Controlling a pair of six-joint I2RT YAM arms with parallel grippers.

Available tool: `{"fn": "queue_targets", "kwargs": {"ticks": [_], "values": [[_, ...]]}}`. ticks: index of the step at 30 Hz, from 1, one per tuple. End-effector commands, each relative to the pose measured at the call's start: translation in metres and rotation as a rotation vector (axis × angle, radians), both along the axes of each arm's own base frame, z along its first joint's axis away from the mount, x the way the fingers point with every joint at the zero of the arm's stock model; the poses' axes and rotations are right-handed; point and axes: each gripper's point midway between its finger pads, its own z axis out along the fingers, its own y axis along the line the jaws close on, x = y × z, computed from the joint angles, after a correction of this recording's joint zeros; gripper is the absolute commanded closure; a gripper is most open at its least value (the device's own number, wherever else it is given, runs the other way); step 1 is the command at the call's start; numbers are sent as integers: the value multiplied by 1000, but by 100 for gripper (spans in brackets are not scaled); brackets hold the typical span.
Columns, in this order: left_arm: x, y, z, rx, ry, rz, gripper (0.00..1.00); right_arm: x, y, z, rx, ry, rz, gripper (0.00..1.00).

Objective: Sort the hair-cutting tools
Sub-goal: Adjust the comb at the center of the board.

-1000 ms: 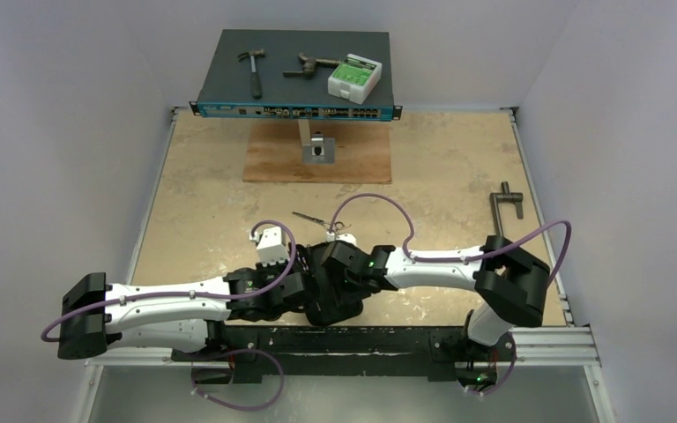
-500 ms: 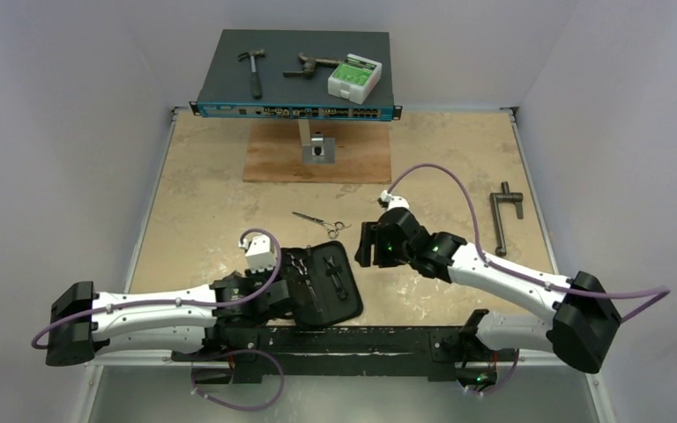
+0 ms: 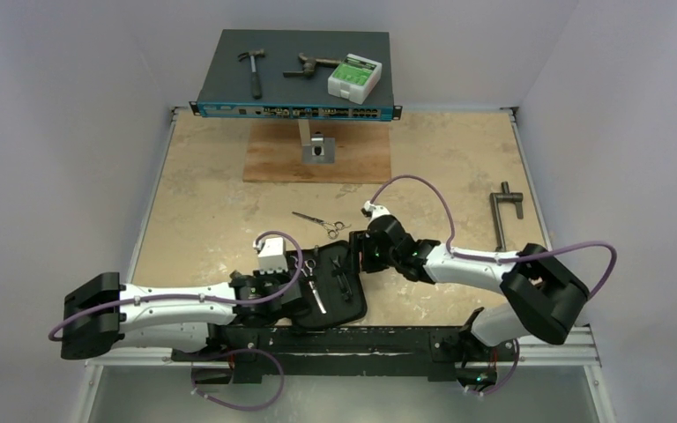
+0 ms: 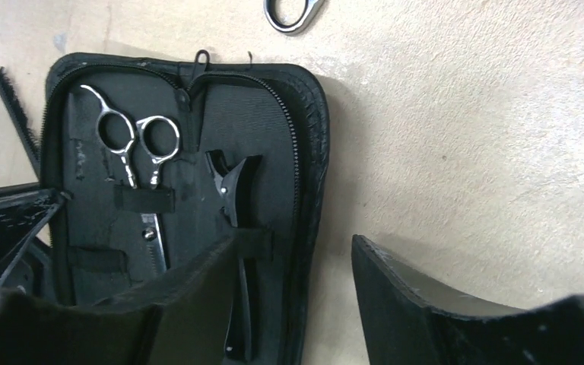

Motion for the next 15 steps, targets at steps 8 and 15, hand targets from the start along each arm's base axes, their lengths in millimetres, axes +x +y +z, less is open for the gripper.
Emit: {"fn": "queue_targets", "kwargs": {"ticks": [8,15], "values": [[16,-22,6,-30,10,-29,100,1,-11,-20,-14,6,-67,77],[32,-45,3,-35,23,-77,100,-10,-29,-8,26,-2,-111,100]]}}
